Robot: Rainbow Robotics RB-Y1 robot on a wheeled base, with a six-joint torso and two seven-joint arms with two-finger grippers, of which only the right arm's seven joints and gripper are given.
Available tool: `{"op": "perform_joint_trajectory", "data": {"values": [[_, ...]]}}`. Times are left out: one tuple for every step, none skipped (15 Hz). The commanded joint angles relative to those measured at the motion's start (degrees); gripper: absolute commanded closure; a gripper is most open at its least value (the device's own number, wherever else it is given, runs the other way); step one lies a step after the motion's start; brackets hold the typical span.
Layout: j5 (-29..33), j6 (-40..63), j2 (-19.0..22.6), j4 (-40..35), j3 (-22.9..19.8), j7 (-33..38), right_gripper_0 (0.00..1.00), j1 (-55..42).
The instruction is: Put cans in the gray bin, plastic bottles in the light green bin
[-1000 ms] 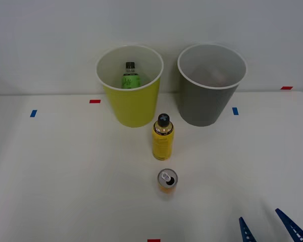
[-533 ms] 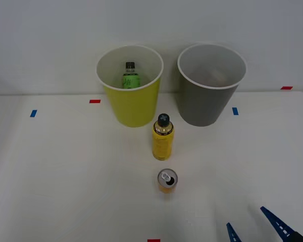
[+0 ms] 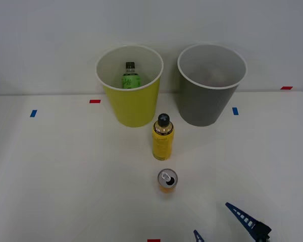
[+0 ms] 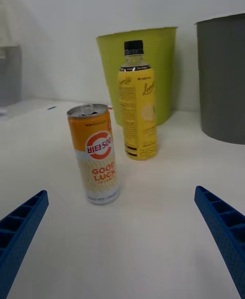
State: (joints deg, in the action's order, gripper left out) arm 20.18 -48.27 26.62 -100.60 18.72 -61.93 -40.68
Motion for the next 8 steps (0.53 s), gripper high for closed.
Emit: {"op": "perform_joint_trajectory", "data": {"values": [[-2.87,3.45,1.60,-0.03,3.60,-0.74,0.00,4.38],[-3.22,4.59,1.86,-0.03,4.48,-1.00,0.00,5.70],[-3.31,5.73,1.86,-0.03,5.27,-1.44,0.00,7.28],[-3.05,5.82,1.77,-0.03,5.62,-1.79,0.00,8.25],[-3.05,5.82,1.77,-0.03,6.24,-1.88,0.00,8.86],[-3.84,5.91,1.77,-0.03,7.20,-1.97,0.00,9.21],[-4.10,5.82,1.77,0.06,7.29,-2.14,0.00,9.21],[-4.10,6.00,1.77,-0.03,7.38,-2.32,0.00,9.39]]}}
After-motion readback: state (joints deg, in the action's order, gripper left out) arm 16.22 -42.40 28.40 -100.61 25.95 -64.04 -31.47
